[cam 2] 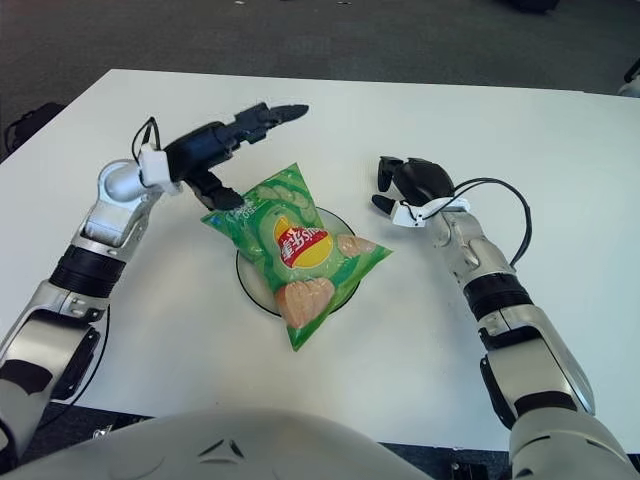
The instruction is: Put the snack into the plate.
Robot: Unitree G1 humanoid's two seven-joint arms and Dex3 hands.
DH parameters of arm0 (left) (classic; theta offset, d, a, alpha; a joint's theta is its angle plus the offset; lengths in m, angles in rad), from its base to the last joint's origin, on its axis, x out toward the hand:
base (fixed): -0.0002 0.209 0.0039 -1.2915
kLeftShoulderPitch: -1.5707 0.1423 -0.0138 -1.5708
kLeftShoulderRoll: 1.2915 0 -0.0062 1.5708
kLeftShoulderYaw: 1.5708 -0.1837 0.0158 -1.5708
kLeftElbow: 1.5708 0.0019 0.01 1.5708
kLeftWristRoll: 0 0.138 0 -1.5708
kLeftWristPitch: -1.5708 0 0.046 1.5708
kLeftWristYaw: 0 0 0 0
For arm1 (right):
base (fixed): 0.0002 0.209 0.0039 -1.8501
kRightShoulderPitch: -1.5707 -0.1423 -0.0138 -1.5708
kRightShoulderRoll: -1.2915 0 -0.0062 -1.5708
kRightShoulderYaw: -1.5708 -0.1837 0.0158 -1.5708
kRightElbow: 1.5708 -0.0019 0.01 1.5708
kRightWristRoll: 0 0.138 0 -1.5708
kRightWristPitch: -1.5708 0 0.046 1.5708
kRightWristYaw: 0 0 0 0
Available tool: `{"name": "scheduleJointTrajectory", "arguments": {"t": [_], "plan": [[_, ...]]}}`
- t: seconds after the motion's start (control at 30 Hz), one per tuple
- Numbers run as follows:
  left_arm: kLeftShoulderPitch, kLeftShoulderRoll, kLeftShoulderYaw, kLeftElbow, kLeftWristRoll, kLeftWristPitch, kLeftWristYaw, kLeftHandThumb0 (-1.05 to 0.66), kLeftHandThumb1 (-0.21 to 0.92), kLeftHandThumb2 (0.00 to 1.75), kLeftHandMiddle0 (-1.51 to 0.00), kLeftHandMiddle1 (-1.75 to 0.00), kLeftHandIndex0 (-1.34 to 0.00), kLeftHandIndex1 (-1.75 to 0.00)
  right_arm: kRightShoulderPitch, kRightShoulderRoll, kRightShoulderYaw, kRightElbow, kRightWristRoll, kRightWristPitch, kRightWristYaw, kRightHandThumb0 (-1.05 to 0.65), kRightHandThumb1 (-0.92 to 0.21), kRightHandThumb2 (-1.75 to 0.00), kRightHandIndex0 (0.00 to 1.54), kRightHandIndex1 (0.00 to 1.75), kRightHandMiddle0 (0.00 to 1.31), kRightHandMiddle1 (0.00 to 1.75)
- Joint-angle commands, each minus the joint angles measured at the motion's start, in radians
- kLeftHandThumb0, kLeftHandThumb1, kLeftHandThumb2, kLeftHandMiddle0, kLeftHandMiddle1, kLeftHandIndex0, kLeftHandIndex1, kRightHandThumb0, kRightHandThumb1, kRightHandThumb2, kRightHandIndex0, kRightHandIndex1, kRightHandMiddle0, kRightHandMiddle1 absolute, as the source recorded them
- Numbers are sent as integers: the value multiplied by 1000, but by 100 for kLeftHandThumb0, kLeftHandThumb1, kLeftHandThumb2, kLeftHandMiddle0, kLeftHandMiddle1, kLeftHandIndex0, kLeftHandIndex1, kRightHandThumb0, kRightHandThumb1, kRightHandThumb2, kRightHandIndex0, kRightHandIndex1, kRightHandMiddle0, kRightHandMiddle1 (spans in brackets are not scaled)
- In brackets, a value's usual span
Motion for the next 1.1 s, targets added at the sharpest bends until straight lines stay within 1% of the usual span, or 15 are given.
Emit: {"name": "scheduleJointTrajectory", "arguments": {"t": [0.0, 0.1, 0.23, 0.33, 0.37, 0.43, 0.47, 0.53, 0.57, 0.7, 0.73, 0.77, 0.83, 0.93, 1.07], "plan": [[-16, 13, 53, 29, -33, 0, -29, -80, 59, 70, -17, -9, 0, -72, 100, 30, 60, 73, -34, 36, 56, -1, -48, -111, 40, 172, 38, 172], [-7, 12, 82, 43, -22, -11, -19, -82, 60, 70, -17, -10, 0, -70, 100, 30, 61, 74, -34, 36, 56, -1, -49, -111, 39, 172, 38, 172], [50, -50, 164, 92, 136, -47, 245, -85, 61, 67, -18, -11, 0, -69, 103, 32, 61, 73, -31, 40, 55, -1, -50, -108, 40, 170, 38, 170], [59, -82, 191, 153, 189, -64, 352, -83, 60, 65, -19, -13, 0, -73, 104, 33, 61, 71, -31, 42, 54, -1, -49, -110, 41, 171, 39, 170], [55, -102, 207, 179, 179, -45, 388, -83, 60, 65, -19, -13, 0, -74, 105, 33, 60, 70, -30, 43, 54, -1, -48, -110, 41, 171, 39, 170], [49, -125, 224, 208, 167, -25, 429, -71, 49, 78, -20, -23, 0, -82, 106, 34, 60, 70, -29, 44, 54, -1, -47, -112, 40, 172, 39, 172], [47, -140, 245, 224, 129, 0, 439, -66, 44, 85, -17, -32, 0, -85, 106, 34, 60, 69, -28, 45, 55, -1, -47, -113, 40, 173, 39, 172], [37, -162, 290, 283, 56, 34, 437, -55, 36, 98, -18, -59, 0, -104, 107, 34, 60, 69, -29, 46, 55, -1, -47, -113, 40, 173, 39, 173], [30, -177, 321, 318, 8, 62, 436, -53, 35, 100, -18, -63, 0, -107, 107, 34, 60, 69, -29, 48, 54, -1, -48, -113, 40, 173, 38, 172], [30, -227, 372, 290, -67, 184, 504, -42, 37, 109, -23, -87, -10, -131, 106, 34, 62, 69, -33, 53, 52, -1, -49, -109, 51, 170, 29, 169], [32, -236, 377, 270, -71, 213, 527, -41, 45, 101, -24, -91, -15, -138, 106, 34, 62, 68, -34, 53, 52, -1, -49, -109, 52, 170, 29, 169], [39, -245, 381, 248, -67, 241, 561, -40, 58, 85, -27, -97, -23, -147, 106, 33, 62, 68, -34, 53, 51, -1, -49, -110, 52, 171, 29, 168], [52, -259, 385, 215, -52, 283, 615, -38, 67, 75, -33, -111, -30, -155, 107, 33, 63, 68, -35, 54, 50, -1, -48, -111, 46, 172, 33, 170], [73, -264, 392, 225, -29, 324, 662, -39, 65, 82, -45, -132, -37, -164, 109, 37, 54, 70, -27, 53, 37, -1, -46, -114, 42, 174, 37, 173], [82, -257, 403, 312, -31, 319, 632, -42, 54, 102, -57, -156, -44, -172, 113, 47, 31, 71, -3, 49, 12, -1, -39, -124, 55, 174, 33, 173]]}}
